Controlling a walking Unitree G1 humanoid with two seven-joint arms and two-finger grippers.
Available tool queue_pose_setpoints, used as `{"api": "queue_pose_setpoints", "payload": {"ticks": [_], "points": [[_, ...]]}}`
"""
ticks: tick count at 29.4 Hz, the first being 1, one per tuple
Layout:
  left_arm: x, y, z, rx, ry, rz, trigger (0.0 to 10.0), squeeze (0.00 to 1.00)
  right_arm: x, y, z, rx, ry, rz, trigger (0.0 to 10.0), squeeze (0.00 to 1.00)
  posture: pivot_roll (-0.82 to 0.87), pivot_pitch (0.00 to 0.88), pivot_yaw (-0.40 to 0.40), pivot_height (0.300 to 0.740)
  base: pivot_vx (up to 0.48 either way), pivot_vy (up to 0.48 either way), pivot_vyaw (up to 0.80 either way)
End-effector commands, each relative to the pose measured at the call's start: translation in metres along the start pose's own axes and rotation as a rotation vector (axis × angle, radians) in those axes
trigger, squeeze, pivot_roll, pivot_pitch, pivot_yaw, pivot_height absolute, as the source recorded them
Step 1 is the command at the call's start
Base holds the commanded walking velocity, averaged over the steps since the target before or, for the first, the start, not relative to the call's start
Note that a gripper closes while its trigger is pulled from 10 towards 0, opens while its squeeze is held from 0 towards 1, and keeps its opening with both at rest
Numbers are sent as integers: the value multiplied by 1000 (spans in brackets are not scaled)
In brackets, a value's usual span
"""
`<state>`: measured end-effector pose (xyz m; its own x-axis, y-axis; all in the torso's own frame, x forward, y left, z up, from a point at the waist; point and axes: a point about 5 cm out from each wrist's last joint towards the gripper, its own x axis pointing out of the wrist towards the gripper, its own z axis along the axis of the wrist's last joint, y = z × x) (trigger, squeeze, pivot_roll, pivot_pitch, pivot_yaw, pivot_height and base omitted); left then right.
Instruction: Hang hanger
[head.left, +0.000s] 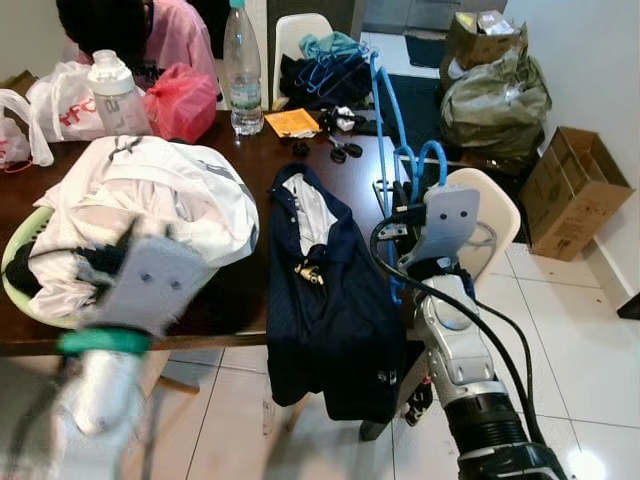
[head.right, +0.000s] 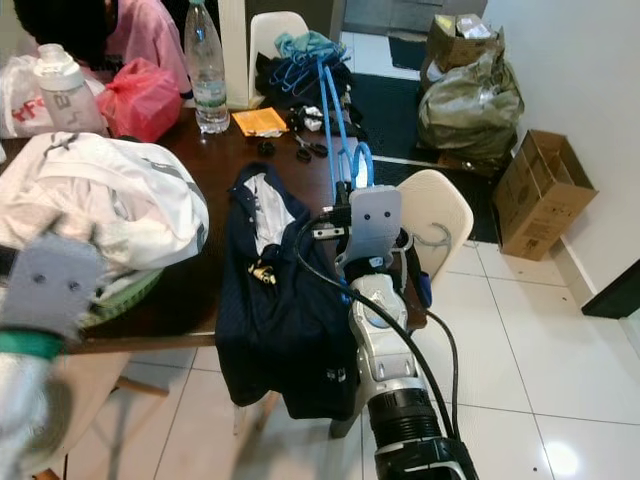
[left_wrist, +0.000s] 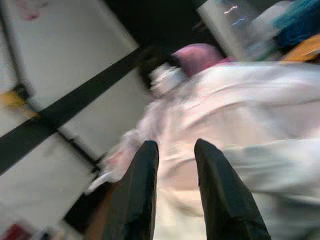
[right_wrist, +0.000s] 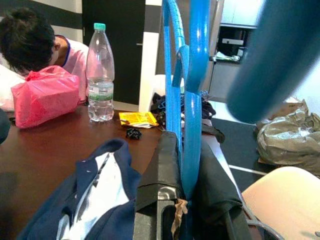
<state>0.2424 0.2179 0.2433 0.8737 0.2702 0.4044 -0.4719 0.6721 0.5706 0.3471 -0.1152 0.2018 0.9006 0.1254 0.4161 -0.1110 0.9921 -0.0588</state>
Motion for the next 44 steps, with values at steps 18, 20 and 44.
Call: {"api": "queue_pose_setpoints", "payload": {"ticks": [18, 20, 44], "points": [[70, -15, -23, -473, 194, 102, 10000, 0, -4, 0, -2, 0, 1, 6, 10000, 0, 67, 74, 10, 740, 0, 0, 0], [70, -11, -26, -460, 209, 84, 10000, 0, -5, -2, -2, -4, 2, -1, 10000, 0, 68, 75, 12, 740, 0, 0, 0], [79, -13, -35, -282, 105, 18, 10000, 0, -1, 4, 0, 7, 2, 19, 10000, 0, 75, 86, -7, 740, 0, 0, 0]]}}
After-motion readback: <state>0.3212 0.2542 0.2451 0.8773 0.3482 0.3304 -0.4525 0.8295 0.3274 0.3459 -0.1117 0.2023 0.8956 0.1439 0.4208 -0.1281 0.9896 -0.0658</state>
